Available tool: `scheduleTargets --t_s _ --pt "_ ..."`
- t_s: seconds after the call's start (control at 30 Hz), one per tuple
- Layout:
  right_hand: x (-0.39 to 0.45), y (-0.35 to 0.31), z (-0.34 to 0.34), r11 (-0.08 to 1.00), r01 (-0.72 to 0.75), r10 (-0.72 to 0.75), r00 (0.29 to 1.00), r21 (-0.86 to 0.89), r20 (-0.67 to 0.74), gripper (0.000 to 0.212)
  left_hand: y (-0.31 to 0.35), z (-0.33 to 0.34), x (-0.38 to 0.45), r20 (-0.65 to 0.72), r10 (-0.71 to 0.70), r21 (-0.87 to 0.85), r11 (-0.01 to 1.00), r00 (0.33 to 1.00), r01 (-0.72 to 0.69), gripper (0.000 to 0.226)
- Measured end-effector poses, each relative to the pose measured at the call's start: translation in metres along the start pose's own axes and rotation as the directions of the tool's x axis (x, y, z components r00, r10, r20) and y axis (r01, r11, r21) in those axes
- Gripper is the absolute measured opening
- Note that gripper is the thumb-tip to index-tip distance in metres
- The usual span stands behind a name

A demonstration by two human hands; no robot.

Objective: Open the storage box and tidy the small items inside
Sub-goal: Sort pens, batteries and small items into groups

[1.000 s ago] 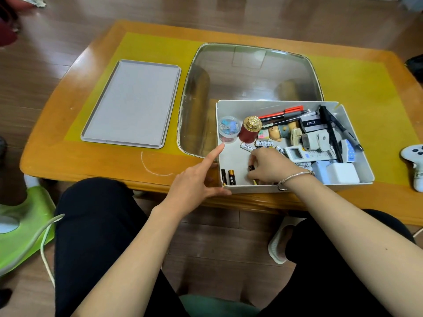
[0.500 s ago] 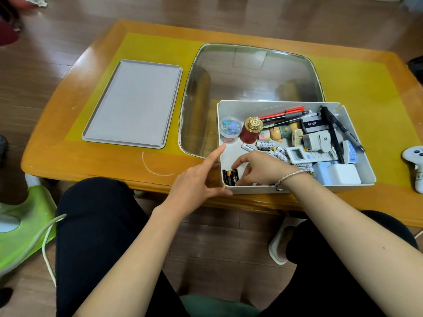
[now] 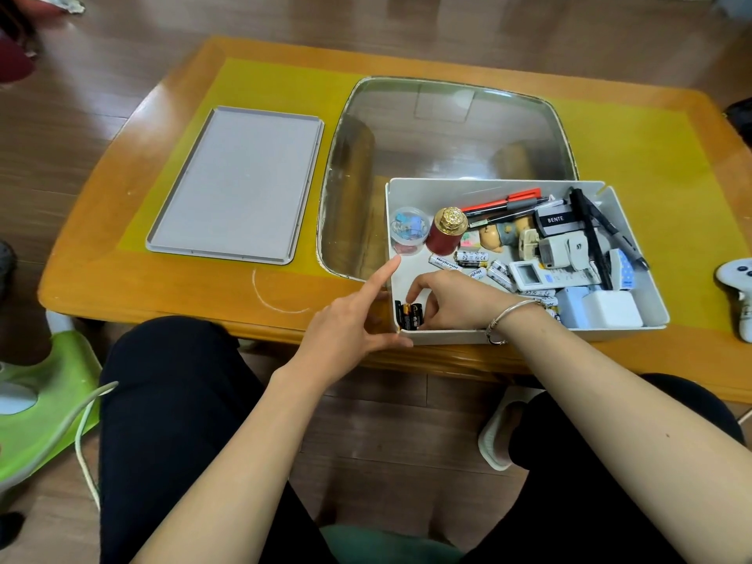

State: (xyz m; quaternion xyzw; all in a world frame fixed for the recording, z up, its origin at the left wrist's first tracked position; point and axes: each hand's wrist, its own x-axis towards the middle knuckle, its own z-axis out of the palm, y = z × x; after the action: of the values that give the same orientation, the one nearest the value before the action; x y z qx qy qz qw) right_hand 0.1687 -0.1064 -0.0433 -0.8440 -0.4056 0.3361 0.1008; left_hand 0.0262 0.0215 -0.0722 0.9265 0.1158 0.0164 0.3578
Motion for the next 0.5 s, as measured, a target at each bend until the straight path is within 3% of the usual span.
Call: scheduleTargets --t_s 0.37,0.5 --pt "-0.004 0.009 -0.002 0.993 -0.016 0.019 0.999 0.117 -0.030 0.047 0.000 -0.001 -0.001 0.007 -0.005 -0.041 0.999 1.000 0.005 0.106" --pt "-0.011 0.021 -0.012 0.984 -0.035 0.051 0.995 0.174 -0.086 0.036 -0.001 -0.001 0.000 0.021 -0.011 -0.073 0.997 1.000 0.012 0.105"
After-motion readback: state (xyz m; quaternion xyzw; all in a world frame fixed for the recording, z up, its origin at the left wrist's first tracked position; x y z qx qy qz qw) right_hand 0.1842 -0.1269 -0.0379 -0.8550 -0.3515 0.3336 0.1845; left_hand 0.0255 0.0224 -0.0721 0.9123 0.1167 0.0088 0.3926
